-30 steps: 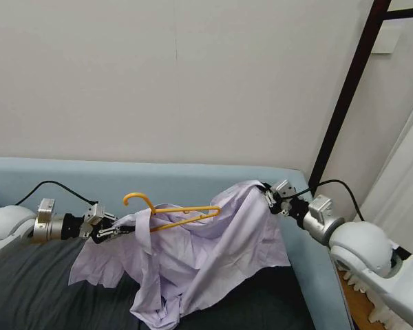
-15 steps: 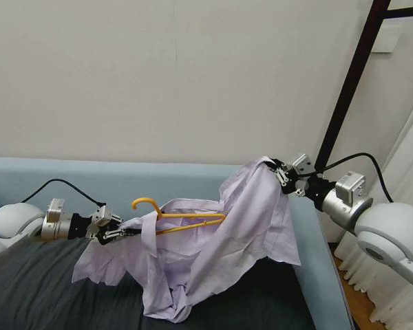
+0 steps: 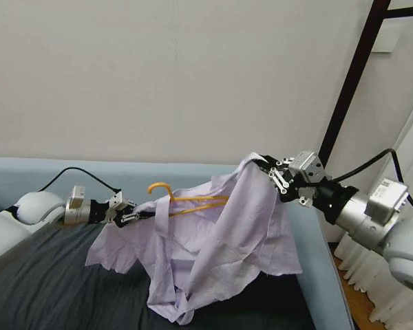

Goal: Pick up the clothes from the sofa and hang them on the clothes hanger.

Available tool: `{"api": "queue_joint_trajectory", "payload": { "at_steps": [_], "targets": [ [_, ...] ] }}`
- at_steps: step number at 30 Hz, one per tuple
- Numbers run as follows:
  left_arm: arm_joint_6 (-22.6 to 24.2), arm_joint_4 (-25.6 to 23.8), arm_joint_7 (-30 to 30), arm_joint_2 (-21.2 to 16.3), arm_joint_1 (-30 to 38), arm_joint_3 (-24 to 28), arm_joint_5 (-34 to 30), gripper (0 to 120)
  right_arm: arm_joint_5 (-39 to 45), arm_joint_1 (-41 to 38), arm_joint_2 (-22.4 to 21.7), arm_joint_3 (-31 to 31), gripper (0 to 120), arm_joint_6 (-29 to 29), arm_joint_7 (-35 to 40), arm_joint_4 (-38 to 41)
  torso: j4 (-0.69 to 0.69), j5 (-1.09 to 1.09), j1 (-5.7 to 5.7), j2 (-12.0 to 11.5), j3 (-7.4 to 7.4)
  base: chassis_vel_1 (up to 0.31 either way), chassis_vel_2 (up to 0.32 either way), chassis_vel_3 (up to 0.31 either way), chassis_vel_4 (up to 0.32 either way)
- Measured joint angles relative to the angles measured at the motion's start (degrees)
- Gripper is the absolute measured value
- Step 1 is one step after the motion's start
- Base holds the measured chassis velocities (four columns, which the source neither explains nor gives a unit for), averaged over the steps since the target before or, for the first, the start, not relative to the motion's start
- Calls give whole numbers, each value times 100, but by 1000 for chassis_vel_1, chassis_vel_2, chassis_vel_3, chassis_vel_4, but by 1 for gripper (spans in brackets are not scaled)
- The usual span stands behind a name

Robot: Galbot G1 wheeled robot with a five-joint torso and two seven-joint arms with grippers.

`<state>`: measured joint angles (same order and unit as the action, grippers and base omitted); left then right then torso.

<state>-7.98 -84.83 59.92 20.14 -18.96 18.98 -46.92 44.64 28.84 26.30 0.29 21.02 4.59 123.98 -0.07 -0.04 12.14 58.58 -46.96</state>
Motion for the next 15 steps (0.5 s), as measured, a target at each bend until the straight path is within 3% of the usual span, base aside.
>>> {"api": "queue_joint_trajectory", "payload": {
  "at_steps": [6,15],
  "targets": [
    [107,80,-265,113,220,185,284,2,218,131,-172,285,0,-54,13,353,-1,1,1,-1,0,0,0,0,0],
    [176,161,-555,332,572,488,201,2,525,186,-475,487,0,-150,36,994,0,-2,1,-1,0,0,0,0,0]
  ]
}}
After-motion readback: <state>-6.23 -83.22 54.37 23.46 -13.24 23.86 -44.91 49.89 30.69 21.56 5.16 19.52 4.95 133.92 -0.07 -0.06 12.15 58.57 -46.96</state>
